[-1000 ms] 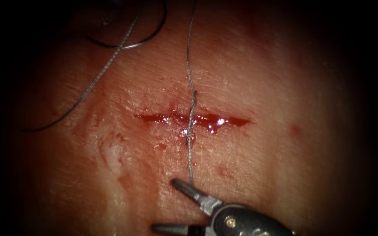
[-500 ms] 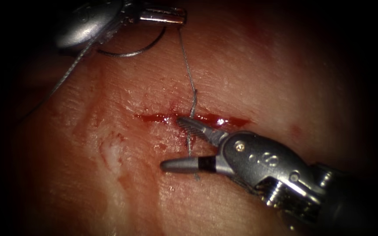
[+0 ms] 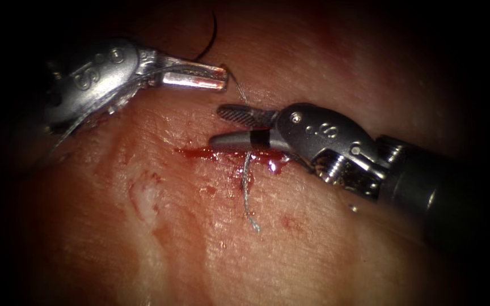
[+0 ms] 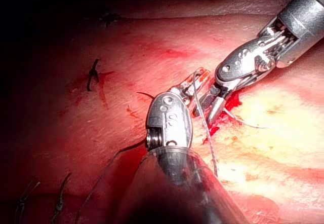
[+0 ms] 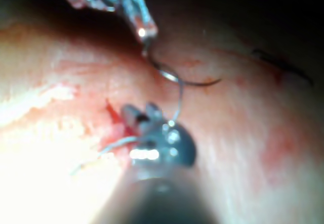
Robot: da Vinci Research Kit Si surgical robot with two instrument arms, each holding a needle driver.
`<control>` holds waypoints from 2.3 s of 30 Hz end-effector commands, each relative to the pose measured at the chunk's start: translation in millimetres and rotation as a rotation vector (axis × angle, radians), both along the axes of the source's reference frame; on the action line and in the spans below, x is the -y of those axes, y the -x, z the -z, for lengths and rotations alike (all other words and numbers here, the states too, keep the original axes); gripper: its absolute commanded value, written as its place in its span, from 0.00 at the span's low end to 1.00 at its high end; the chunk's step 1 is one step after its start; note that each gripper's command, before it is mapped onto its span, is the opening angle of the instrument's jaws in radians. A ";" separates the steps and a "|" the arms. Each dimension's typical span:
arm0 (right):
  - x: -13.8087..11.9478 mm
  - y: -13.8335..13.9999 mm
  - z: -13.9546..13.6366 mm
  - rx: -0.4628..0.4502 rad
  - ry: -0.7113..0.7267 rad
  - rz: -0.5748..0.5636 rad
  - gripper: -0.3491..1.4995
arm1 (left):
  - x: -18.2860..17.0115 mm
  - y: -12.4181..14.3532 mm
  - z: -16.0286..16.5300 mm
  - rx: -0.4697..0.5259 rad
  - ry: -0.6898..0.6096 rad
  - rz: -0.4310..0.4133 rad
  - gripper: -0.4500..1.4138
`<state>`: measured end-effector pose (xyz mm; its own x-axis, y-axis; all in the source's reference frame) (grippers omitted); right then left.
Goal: Wound Closure
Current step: Wrap the long suture end once around the right gripper, then grab the short suture end with the right gripper.
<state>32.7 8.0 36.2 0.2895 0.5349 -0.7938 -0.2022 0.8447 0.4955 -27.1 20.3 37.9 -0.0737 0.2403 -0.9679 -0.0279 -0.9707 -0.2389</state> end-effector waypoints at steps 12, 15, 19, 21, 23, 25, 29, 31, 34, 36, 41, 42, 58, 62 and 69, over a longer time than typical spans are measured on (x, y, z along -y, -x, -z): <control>-4.0 -3.5 -1.4 -0.069 0.053 -0.070 0.12 | 4.3 0.7 -2.0 0.012 -0.024 -0.011 0.00; -4.6 -3.1 -2.0 -0.123 0.036 -0.098 0.01 | 5.5 0.9 -2.7 0.015 -0.030 -0.014 0.00; -4.6 -3.1 -2.0 -0.225 -0.030 -0.122 0.00 | 6.0 1.0 -3.5 0.017 -0.033 -0.016 0.00; -4.6 -3.1 -1.9 -0.256 -0.040 -0.128 0.00 | 6.0 1.0 -3.7 0.017 -0.032 -0.016 0.00; -4.5 -3.1 -1.9 -0.300 -0.061 -0.129 0.00 | 6.1 1.0 -4.1 0.017 -0.029 -0.017 0.00; -4.4 -3.0 -1.9 -0.340 -0.078 -0.129 0.00 | 6.1 1.0 -4.5 0.018 -0.032 -0.019 0.00; -4.1 -2.1 -1.8 -0.435 -0.124 -0.090 0.00 | 5.7 0.5 -6.0 0.025 -0.037 -0.027 0.00; -4.1 -1.7 -1.8 -0.460 -0.129 -0.083 0.00 | 5.6 0.4 -6.6 0.022 -0.034 -0.025 0.00; -3.8 -0.8 -1.6 -0.533 -0.151 -0.045 0.00 | 5.4 0.1 -8.4 0.016 -0.047 -0.019 0.00; -3.7 0.6 -1.3 -0.572 -0.160 -0.038 0.04 | 5.4 -0.4 -10.2 0.008 -0.052 -0.010 0.00; -3.6 2.0 -1.1 -0.587 -0.152 -0.032 0.12 | 5.5 -0.7 -11.1 0.005 -0.057 -0.007 0.00; -3.4 2.2 -1.1 -0.588 -0.138 0.003 0.14 | 5.4 -0.7 -11.0 0.005 -0.058 -0.007 0.00; -1.6 1.6 0.7 -0.552 0.003 0.526 0.37 | 4.9 0.2 -10.6 0.000 -0.063 0.002 0.00; -1.7 0.6 0.8 -0.519 0.031 0.617 0.39 | 4.9 0.5 -10.5 0.002 -0.064 0.000 0.00; -3.1 -0.3 1.1 -0.472 0.085 0.774 0.44 | 5.1 0.5 -9.6 0.006 -0.069 -0.003 0.00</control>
